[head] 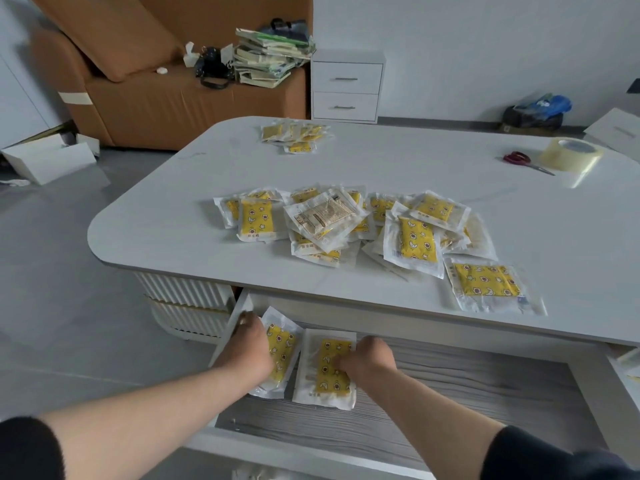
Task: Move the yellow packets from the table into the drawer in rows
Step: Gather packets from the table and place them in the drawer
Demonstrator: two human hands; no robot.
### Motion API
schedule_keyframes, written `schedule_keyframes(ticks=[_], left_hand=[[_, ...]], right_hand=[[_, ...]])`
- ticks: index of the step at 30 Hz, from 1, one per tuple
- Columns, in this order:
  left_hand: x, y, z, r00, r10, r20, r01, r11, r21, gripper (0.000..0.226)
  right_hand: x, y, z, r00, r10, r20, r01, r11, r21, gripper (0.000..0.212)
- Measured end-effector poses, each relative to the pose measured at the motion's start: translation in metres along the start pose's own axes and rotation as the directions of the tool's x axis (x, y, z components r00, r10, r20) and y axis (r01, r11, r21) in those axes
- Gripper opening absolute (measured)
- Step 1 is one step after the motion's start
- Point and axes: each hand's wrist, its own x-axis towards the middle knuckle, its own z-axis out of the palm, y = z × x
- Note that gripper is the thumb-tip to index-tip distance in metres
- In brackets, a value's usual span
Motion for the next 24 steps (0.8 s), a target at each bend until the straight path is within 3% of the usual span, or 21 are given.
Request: schedule_keyframes(ticks=[2,4,6,8,9,11,13,15,18,21,24], left_hand=[[-0.003,0.001,-0.003,0.995,0.095,-0.011,-0.092,0.982,0.163,0.082],[-0.006,0.003,-0.008,0.978,0.208,-0.016,-0.182,0.888,0.421,0.080],[-0.008,0.006,-0.013,0.938,0.346,0.001,-0.271,0.732,0.626,0.065],[-0.005,0.006,-0.021,0.863,0.496,0.095,-0.429,0.621,0.656,0.046],[-0.002,0.003,-0.026,0.812,0.559,0.166,-0.526,0.580,0.622,0.040],[0.002,-0.004,-0.036,0.727,0.616,0.302,-0.660,0.506,0.556,0.046],[0.003,-0.011,-0.041,0.698,0.583,0.416,-0.706,0.460,0.539,0.070],[0.004,-0.015,-0.038,0.700,0.528,0.480,-0.706,0.414,0.574,0.094],[0.007,-0.013,-0.033,0.709,0.511,0.486,-0.687,0.344,0.640,0.106],[0.012,-0.015,-0.027,0.704,0.530,0.474,-0.674,0.288,0.680,0.101],[0.013,-0.015,-0.025,0.705,0.555,0.442,-0.664,0.296,0.687,0.093]], right_hand=[[0.000,0.000,-0.001,0.998,-0.059,-0.018,0.057,0.995,-0.085,0.022],[-0.002,0.000,-0.002,0.994,-0.106,-0.013,0.103,0.981,-0.163,0.020],[-0.005,-0.001,-0.007,0.987,-0.158,0.020,0.157,0.947,-0.280,0.019],[-0.009,0.000,-0.015,0.970,-0.240,0.040,0.236,0.886,-0.400,0.019],[-0.010,0.001,-0.020,0.946,-0.320,0.055,0.305,0.818,-0.487,0.025],[-0.009,0.009,-0.028,0.836,-0.529,0.147,0.486,0.588,-0.647,0.042],[-0.010,0.018,-0.031,0.696,-0.649,0.307,0.641,0.367,-0.674,0.058],[-0.012,0.024,-0.026,0.631,-0.661,0.406,0.695,0.250,-0.674,0.076],[-0.009,0.030,-0.013,0.617,-0.664,0.422,0.703,0.223,-0.676,0.088],[-0.006,0.030,-0.010,0.624,-0.667,0.407,0.705,0.256,-0.662,0.090],[-0.002,0.030,-0.010,0.629,-0.677,0.381,0.701,0.284,-0.654,0.088]])
